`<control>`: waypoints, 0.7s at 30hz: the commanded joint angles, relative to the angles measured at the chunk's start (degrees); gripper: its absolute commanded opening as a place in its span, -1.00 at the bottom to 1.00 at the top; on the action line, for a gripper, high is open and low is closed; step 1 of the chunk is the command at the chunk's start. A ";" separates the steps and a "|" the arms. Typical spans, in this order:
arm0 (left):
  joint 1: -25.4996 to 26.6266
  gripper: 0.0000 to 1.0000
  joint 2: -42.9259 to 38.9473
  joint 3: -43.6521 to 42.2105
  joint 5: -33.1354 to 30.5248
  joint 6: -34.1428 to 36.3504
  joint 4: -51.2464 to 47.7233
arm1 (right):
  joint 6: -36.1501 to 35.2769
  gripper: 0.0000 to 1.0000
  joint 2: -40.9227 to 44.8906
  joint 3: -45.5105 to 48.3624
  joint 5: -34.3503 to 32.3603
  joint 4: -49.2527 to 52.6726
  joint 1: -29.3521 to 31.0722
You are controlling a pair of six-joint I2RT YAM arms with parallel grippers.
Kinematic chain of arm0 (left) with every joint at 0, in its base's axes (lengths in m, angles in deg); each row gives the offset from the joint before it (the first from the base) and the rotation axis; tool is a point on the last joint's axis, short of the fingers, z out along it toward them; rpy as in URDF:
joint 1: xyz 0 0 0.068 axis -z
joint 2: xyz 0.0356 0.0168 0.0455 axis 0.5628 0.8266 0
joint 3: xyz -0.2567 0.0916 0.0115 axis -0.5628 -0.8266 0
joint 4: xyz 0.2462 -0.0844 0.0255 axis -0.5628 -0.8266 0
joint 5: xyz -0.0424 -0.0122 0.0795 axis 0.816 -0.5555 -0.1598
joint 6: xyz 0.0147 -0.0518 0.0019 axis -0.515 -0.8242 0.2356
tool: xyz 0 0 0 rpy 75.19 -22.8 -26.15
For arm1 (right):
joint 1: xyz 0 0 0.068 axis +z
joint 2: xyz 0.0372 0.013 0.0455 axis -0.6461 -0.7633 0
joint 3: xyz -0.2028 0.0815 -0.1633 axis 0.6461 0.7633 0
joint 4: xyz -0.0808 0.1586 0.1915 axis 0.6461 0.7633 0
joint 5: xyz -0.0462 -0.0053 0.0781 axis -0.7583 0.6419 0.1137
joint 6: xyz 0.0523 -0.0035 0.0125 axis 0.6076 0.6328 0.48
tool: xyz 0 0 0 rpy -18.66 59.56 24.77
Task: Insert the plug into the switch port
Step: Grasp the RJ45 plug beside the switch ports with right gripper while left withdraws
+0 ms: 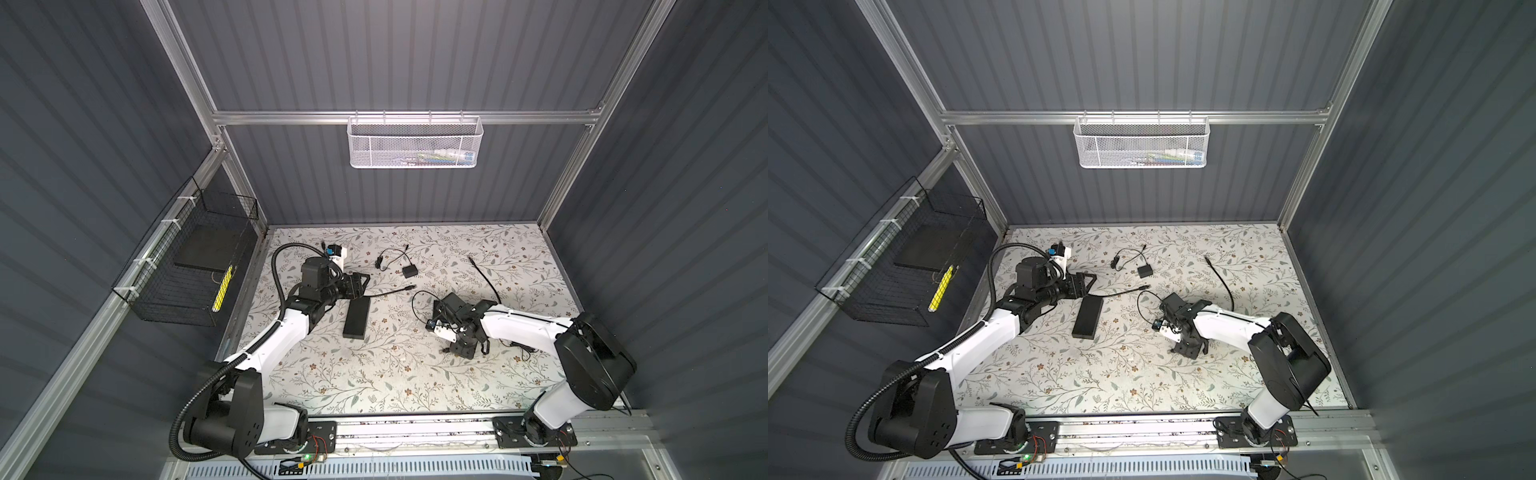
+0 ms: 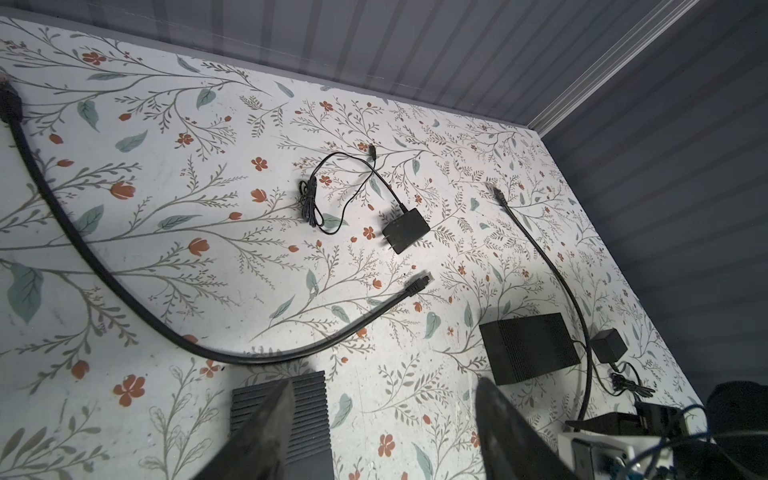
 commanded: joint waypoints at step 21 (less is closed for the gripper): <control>-0.48 0.36 -1.11 -1.01 4.96 -0.46 -0.76 | -7.74 -1.00 2.79 -8.23 1.77 -0.64 -1.83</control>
